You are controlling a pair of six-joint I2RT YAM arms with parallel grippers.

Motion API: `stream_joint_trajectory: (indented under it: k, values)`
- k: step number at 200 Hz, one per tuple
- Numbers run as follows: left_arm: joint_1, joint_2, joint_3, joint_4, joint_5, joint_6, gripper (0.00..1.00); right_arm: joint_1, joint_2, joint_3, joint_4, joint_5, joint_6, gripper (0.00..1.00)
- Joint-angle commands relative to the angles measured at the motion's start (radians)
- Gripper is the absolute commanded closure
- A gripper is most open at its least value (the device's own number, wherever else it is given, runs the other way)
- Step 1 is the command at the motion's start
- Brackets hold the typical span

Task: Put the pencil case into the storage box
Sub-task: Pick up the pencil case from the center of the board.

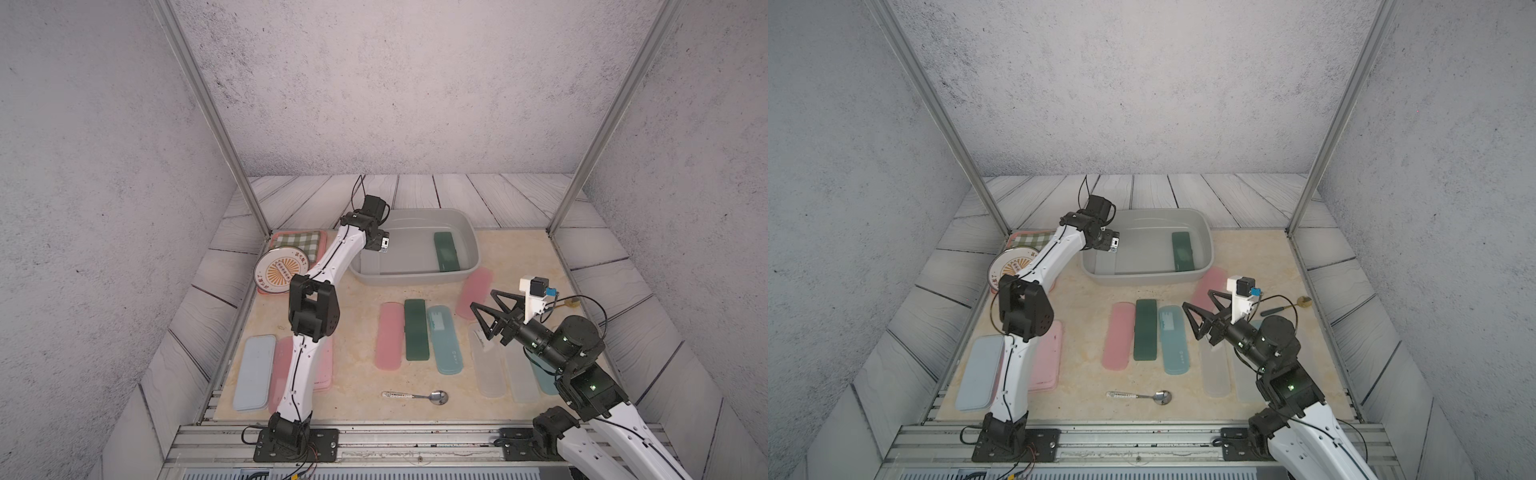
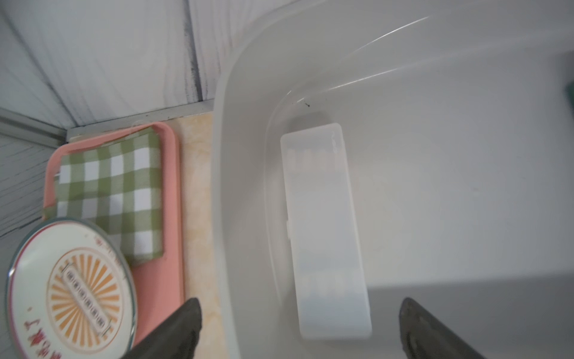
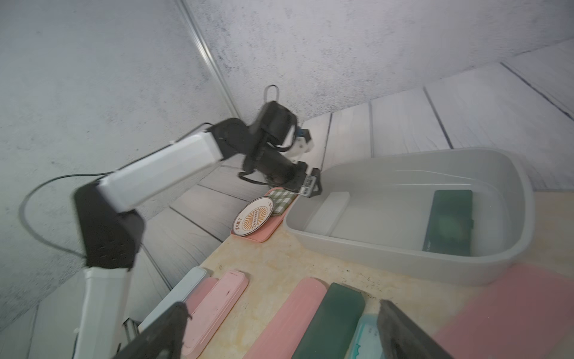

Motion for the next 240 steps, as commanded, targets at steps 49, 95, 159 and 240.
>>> stream_joint_trajectory:
  k: [49, 95, 159, 240]
  values:
    - [-0.014, -0.637, -0.813, 0.003, 0.283, -0.128, 0.0, 0.001, 0.048, -0.03, -0.159, 0.263, 0.159, 0.03]
    - [-0.08, -0.767, -1.049, 0.107, 0.34, -0.21, 0.0, 0.002, 0.186, 0.003, -0.113, 0.134, 0.176, 0.03]
    - [-0.268, -0.622, -1.13, 0.342, 0.244, -0.338, 0.0, 0.002, 0.231, 0.015, -0.061, 0.018, 0.23, 0.03]
    - [-0.378, -0.459, -1.15, 0.377, 0.167, -0.425, 0.0, 0.002, 0.047, -0.041, -0.091, 0.077, 0.241, 0.03]
